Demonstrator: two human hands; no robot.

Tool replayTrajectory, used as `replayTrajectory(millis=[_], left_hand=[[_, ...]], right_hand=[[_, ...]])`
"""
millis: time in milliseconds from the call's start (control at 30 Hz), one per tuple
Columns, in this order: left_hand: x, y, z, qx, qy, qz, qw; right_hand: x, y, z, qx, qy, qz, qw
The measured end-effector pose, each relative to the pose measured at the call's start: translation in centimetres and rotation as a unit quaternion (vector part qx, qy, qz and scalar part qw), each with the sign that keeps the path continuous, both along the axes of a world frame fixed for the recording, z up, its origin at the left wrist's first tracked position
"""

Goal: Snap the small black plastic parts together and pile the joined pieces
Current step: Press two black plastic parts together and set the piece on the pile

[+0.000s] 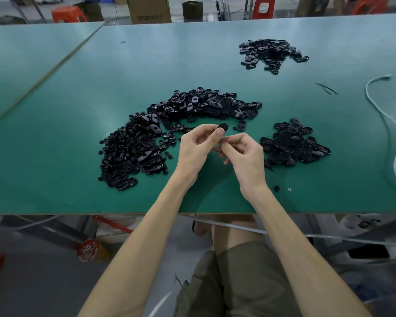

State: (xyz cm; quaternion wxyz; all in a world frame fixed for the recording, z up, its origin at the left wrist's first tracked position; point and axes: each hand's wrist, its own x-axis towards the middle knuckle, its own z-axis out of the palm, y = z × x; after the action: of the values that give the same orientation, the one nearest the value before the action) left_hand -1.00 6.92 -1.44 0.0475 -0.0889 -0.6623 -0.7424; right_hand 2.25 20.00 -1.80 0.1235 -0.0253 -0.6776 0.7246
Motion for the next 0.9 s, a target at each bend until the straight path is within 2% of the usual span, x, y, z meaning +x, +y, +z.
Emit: replayTrajectory(millis=[133,300,900], left_hand=[[0.10,0.06,-0.03,-0.006,0.006,-0.005,1.000],[0.16,0.43,-0.11,-0.097,0.008,-0.057,0.994],[0.43,0.63,0.21,-0.110,0.000,-0.093,0.990]], right_hand=[[-0.14,0.06,-0.02,-0.035,0.003,-0.037,0.999],[-0.34,0.31,-0.15,-0.042,-0.003,-0.063,0.997],[-0.26,0.42,0.03,-0.071,-0.018,-0.110,0.991]])
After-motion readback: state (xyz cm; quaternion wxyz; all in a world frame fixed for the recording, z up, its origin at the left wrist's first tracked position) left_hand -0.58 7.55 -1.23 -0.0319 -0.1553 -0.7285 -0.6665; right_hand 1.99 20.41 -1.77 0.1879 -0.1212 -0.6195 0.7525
